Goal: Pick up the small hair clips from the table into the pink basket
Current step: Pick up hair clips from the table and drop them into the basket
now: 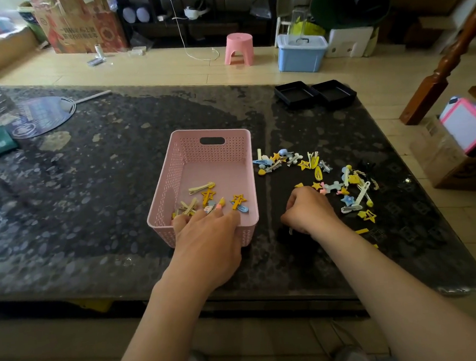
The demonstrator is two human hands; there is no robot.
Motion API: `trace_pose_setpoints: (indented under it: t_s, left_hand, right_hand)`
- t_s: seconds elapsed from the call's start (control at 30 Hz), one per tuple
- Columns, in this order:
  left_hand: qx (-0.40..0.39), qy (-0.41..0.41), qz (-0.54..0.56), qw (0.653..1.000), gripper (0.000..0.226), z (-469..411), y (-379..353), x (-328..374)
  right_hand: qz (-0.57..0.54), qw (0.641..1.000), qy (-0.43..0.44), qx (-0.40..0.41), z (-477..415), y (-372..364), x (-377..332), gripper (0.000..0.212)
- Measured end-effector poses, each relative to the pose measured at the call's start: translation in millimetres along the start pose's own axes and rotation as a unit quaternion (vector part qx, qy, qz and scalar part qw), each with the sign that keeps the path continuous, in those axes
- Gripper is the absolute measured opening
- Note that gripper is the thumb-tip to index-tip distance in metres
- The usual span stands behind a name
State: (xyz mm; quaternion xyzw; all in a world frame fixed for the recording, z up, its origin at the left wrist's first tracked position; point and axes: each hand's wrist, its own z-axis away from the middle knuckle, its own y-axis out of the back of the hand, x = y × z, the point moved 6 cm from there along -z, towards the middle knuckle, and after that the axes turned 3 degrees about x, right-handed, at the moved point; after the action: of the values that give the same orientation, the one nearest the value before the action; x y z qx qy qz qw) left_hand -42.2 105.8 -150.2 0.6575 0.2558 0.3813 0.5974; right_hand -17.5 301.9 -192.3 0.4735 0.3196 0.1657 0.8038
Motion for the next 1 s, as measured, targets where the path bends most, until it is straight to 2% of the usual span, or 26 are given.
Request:
trace_pose_setpoints:
  t_s: [0.33, 0.53, 0.73, 0.83, 0.93, 1.0]
  left_hand:
    - [0.005, -0.001, 0.009, 1.000, 0.012, -0.5, 0.3, -0.3]
    - [0.001, 0.001, 0.011, 1.000, 0.014, -1.3, -1.8, -1.3]
    - [0.013, -0.003, 0.017, 1.000, 0.009, -0.9, 0.0, -0.4]
    - [0.019, -0.004, 0.008, 1.000, 0.008, -1.1, -0.2, -0.3]
    - [0.030, -0.009, 0.003, 0.999, 0.011, -0.3, -0.3, -0.2]
    - [0.035, -0.011, 0.004, 0.999, 0.013, 0.1, -0.1, -0.5]
  right_hand:
    - [-0.018, 0.999, 0.027, 0.030, 2.3, 4.7, -3.7, 0.020]
    - [-0.103, 0.991, 0.061, 0.053, 6.2, 15.1, -12.8, 0.020]
    - [-0.308, 0.926, 0.172, 0.134, 24.8, 56.2, -53.1, 0.022]
    - [-0.325, 0.907, 0.238, 0.118, 40.2, 46.1, -79.5, 0.018]
    - [-0.303, 0.900, 0.309, 0.050, 51.9, 25.0, -97.4, 0.028]
    - [-0.283, 0.893, 0.347, 0.055, 55.4, 27.1, -100.1, 0.031]
